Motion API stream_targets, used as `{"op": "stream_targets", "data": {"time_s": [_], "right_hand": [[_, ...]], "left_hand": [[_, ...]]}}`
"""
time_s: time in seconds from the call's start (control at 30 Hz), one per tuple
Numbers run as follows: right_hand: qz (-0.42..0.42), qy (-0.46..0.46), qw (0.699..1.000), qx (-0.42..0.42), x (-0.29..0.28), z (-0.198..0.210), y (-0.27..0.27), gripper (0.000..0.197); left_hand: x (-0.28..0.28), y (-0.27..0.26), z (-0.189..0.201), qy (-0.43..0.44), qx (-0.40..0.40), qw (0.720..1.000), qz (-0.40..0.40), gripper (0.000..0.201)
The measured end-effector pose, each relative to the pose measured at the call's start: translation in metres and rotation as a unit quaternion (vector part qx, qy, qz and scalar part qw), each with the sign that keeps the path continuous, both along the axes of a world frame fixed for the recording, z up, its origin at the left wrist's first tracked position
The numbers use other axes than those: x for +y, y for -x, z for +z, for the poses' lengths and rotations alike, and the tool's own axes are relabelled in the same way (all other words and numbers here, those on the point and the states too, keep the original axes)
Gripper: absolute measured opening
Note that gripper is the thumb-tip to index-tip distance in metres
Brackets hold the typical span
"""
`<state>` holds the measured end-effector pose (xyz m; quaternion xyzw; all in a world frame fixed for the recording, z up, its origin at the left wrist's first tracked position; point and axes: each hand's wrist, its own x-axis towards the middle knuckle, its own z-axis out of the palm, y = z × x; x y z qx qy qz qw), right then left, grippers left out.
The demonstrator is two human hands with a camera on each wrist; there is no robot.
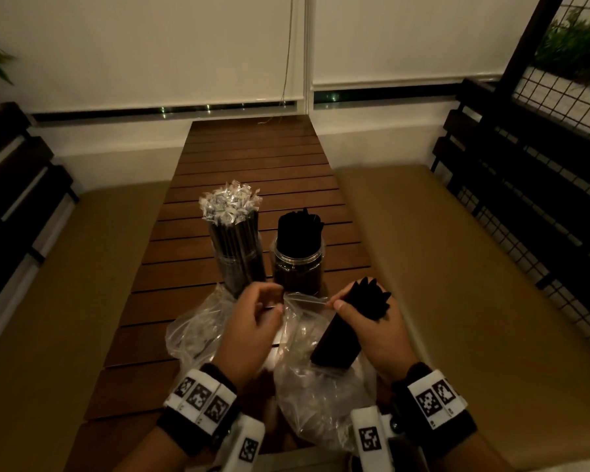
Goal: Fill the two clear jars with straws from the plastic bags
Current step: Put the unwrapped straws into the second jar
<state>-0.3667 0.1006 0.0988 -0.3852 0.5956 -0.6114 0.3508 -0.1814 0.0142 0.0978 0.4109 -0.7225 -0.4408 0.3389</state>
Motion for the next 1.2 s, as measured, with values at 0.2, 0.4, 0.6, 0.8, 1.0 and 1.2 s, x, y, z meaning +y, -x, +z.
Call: {"op": "stream_targets", "data": {"time_s": [0.2,0.4,0.6,0.8,1.0,1.2], "right_hand": [[0.016,0.074,0.997,0.0,-0.005,0.047,0.009,0.008],[0.019,0.15,0.988,0.003,-0.012,0.095,0.024,0.013],[-0.011,0.198,0.98,0.015,-0.037,0.117,0.041,0.004],[-0.044,0.17,0.984,0.042,-0.065,0.106,0.037,0.005],[-0.058,0.151,0.987,0.003,-0.089,0.097,0.035,0.012],[-0.064,0.142,0.987,-0.027,-0.112,0.093,0.044,0.009]], "left_hand": [[-0.043,0.008,0.004,0.035,-0.046,0.998,0.029,0.02],[-0.067,0.02,0.006,0.014,-0.163,0.986,-0.028,0.036],[-0.088,0.028,0.003,-0.011,-0.226,0.974,-0.03,0.046],[-0.104,0.046,0.008,-0.054,-0.237,0.97,-0.017,0.061],[-0.114,0.059,-0.007,-0.066,-0.166,0.983,-0.042,0.09],[-0.123,0.079,-0.022,0.032,-0.093,0.994,-0.048,0.091]]}}
